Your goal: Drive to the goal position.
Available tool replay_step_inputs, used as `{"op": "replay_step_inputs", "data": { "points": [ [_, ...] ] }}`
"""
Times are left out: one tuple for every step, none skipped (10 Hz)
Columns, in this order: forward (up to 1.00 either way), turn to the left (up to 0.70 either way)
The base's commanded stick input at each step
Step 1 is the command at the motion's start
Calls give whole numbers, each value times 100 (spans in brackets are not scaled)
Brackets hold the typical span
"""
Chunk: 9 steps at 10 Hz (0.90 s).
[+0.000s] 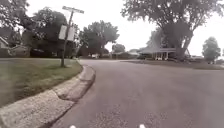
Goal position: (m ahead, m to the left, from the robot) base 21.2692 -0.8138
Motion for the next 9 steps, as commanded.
{"op": "replay_step_inputs", "data": {
  "points": [
    [50,0],
    [50,0],
    [50,0],
    [50,0],
    [50,0],
    [50,0],
    [50,0],
    [50,0],
    [50,0]
  ]
}}
